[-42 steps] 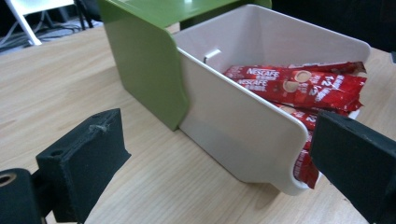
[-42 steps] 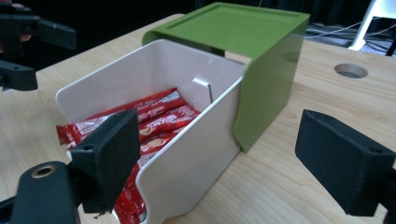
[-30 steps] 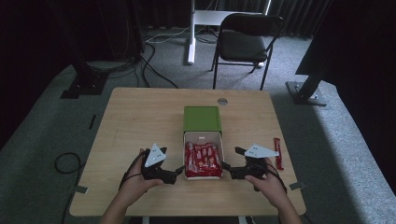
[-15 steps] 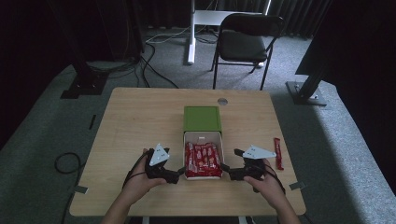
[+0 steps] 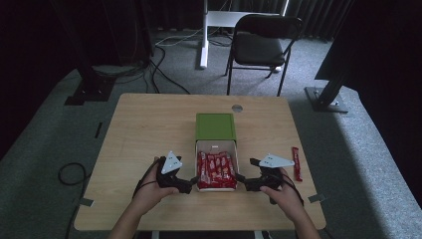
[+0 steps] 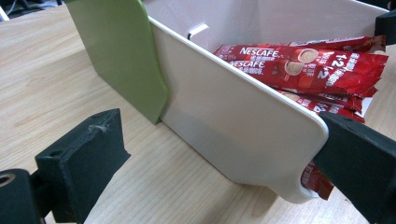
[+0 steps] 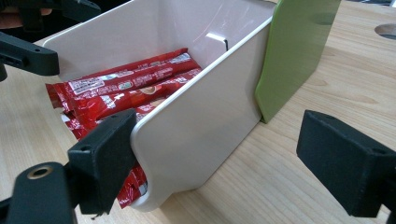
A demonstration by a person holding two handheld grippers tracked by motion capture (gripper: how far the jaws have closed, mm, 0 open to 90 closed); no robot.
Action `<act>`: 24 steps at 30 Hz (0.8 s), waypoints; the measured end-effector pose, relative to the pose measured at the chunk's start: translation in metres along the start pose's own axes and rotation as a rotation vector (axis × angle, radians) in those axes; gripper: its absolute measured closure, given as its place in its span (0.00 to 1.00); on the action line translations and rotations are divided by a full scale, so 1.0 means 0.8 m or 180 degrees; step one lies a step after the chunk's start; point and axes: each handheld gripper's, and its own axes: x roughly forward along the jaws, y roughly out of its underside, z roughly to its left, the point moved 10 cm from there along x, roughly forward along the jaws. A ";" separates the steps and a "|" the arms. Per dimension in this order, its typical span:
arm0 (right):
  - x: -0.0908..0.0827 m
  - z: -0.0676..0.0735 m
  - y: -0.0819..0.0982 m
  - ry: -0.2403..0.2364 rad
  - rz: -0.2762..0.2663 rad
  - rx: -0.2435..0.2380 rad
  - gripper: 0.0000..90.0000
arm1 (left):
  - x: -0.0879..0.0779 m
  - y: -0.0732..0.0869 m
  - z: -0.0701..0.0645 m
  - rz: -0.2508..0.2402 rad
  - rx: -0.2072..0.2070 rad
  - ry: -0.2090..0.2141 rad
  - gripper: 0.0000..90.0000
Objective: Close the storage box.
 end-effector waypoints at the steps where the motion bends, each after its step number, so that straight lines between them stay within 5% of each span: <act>1: 0.000 0.000 0.000 0.0002 -0.0006 0.0000 0.14 | 0.000 0.000 0.000 -0.0002 -0.0010 -0.0004 0.05; 24: 0.008 -0.007 -0.006 0.0052 -0.0022 -0.0002 0.14 | 0.007 -0.005 0.013 0.0025 -0.0022 -0.0035 0.04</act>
